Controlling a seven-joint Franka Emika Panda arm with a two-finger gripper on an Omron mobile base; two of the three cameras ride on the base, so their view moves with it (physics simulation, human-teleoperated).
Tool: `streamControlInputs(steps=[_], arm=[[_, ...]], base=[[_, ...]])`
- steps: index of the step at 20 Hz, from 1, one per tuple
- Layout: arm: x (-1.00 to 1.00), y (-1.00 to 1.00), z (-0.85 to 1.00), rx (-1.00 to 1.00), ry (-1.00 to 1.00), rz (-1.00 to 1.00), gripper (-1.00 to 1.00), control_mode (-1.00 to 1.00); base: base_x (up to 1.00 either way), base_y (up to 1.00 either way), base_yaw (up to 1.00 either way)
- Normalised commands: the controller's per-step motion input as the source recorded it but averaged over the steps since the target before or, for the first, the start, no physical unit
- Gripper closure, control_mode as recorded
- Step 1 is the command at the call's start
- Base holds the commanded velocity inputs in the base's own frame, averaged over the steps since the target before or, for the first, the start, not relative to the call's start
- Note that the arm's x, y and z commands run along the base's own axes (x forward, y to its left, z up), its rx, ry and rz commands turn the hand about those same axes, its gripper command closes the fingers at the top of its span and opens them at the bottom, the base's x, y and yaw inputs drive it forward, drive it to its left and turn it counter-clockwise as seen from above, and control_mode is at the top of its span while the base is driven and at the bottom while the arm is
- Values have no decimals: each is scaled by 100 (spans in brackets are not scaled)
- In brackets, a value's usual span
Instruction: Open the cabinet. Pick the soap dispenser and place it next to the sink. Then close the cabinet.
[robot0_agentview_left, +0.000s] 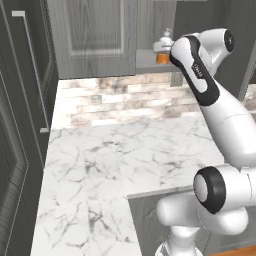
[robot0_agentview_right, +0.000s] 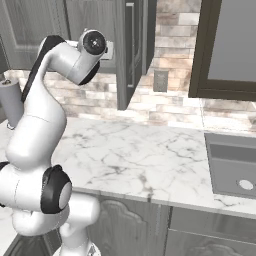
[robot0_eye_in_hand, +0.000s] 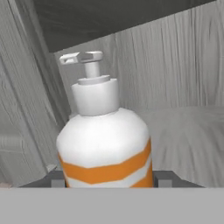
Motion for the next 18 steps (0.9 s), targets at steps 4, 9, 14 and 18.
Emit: streamControlInputs(steps=[4, 9, 14, 18], arm=[[-75, 0, 29, 0, 0, 0, 100, -100], [-80, 0, 15, 0, 0, 0, 100, -100], [-74, 0, 0, 0, 0, 0, 100, -100], [-56, 0, 0, 0, 0, 0, 100, -100]], base=[[0, 0, 0], [0, 0, 0], [0, 0, 0], [0, 0, 0]])
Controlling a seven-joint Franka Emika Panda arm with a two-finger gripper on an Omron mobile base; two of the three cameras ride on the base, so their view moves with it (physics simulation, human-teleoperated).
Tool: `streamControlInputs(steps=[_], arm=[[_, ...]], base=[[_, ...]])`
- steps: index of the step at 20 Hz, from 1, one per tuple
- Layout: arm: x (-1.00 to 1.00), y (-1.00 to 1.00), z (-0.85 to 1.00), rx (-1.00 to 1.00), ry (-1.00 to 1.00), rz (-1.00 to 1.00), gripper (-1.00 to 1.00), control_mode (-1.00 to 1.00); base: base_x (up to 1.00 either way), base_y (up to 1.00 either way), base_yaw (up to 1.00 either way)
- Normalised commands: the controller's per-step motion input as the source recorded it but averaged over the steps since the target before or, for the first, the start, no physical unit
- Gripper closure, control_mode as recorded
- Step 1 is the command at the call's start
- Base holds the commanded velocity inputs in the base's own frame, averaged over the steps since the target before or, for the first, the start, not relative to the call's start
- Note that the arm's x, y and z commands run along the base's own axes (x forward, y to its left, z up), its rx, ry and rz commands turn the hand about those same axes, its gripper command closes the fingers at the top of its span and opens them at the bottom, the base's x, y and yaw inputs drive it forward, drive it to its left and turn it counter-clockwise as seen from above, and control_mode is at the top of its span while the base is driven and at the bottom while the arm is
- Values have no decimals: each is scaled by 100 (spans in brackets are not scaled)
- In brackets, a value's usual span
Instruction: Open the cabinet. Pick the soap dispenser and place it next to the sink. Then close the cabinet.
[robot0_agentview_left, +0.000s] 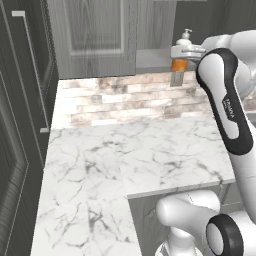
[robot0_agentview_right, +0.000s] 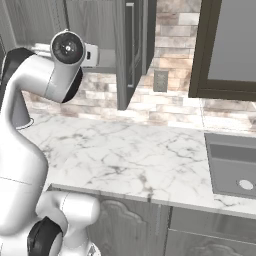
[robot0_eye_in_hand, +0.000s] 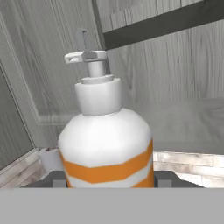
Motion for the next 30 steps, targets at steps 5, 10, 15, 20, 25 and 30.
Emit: streamControlInputs(steps=[5, 10, 15, 20, 25, 30], arm=[[-79, 0, -11, -2, 8, 0, 100, -100], [-76, 0, -16, -6, 25, 0, 100, -100], [-68, 0, -19, -8, 32, -1, 100, -100], [-90, 0, 9, -2, 8, 0, 100, -100], [-91, 0, 7, -2, 0, 0, 100, -100], [-48, -26, 0, -7, 0, -5, 100, -100]], base=[[0, 0, 0], [0, 0, 0], [0, 0, 0], [0, 0, 0], [0, 0, 0], [0, 0, 0]])
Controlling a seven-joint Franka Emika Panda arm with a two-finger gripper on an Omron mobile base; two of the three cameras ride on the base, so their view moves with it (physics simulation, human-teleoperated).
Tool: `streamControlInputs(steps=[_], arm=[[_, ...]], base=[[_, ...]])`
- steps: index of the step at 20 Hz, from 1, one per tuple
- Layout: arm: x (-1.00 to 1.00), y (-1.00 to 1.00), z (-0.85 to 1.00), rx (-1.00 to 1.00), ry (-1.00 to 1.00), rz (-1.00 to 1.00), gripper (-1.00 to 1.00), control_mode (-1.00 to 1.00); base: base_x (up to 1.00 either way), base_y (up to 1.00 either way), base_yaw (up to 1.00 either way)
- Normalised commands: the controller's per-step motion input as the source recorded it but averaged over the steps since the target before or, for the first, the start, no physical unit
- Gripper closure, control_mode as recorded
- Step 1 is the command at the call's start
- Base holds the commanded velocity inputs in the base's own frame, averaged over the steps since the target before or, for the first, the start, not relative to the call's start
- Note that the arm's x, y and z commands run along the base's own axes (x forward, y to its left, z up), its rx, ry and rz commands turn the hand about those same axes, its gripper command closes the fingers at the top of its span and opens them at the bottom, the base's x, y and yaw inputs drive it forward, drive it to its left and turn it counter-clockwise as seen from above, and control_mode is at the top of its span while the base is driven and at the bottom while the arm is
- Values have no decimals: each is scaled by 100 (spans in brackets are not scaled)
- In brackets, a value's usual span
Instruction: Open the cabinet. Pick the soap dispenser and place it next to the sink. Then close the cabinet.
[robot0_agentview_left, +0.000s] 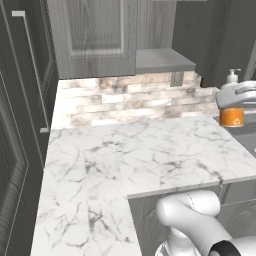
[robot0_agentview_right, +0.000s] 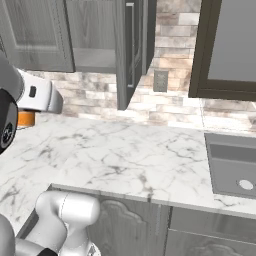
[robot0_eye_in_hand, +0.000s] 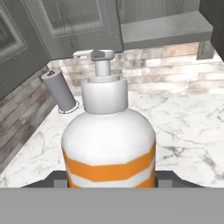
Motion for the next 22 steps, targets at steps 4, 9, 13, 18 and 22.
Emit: streamControlInputs(steps=[4, 9, 13, 18, 22], arm=[[-38, -43, 0, -7, 0, -9, 100, -100], [-1, -90, 0, -8, 0, -12, 100, -100], [0, -100, 0, -2, 0, -13, 100, -100], [0, -99, -3, 0, 0, -12, 100, -100], [0, -65, -10, 0, 0, -1, 100, -100]], base=[[0, 0, 0], [0, 0, 0], [0, 0, 0], [0, 0, 0], [0, 0, 0]])
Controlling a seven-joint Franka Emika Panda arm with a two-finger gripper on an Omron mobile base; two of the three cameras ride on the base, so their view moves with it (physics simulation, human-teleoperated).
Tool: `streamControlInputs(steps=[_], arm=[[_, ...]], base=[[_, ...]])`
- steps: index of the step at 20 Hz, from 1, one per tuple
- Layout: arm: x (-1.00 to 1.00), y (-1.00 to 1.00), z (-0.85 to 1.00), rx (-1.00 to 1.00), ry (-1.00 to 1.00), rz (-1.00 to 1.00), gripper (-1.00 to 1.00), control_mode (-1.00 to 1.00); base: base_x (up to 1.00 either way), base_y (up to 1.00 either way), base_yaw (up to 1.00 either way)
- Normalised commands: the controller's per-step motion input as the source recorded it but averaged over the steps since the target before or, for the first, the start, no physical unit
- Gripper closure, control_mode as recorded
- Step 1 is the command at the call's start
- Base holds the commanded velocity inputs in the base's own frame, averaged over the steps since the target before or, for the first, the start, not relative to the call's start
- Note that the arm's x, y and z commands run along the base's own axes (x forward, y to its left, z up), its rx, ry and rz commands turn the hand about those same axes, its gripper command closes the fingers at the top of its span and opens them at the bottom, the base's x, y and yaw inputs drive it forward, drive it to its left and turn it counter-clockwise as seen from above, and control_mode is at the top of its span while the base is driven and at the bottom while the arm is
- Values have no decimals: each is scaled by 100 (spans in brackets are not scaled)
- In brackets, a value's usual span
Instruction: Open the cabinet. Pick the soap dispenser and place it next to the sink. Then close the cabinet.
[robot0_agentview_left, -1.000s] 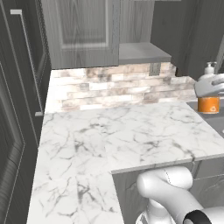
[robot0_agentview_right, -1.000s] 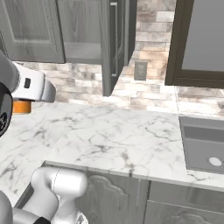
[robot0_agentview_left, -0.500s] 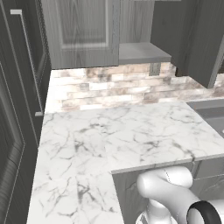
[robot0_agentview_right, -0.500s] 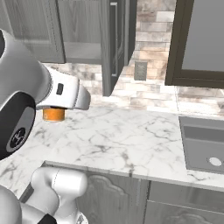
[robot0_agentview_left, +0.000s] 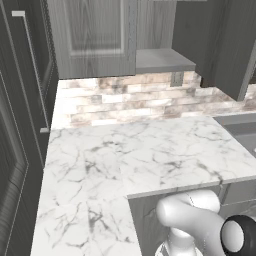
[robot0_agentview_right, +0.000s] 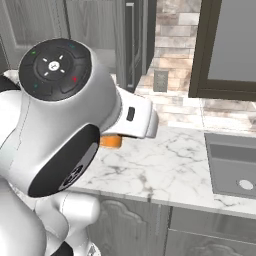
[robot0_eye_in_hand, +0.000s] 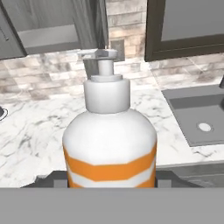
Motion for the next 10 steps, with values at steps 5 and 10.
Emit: streamControlInputs(steps=[5, 10], arm=[[10, -31, -39, 0, 0, 0, 100, -100], [59, -10, -91, 0, 0, 0, 100, -100]], base=[[0, 0, 0], [0, 0, 0]])
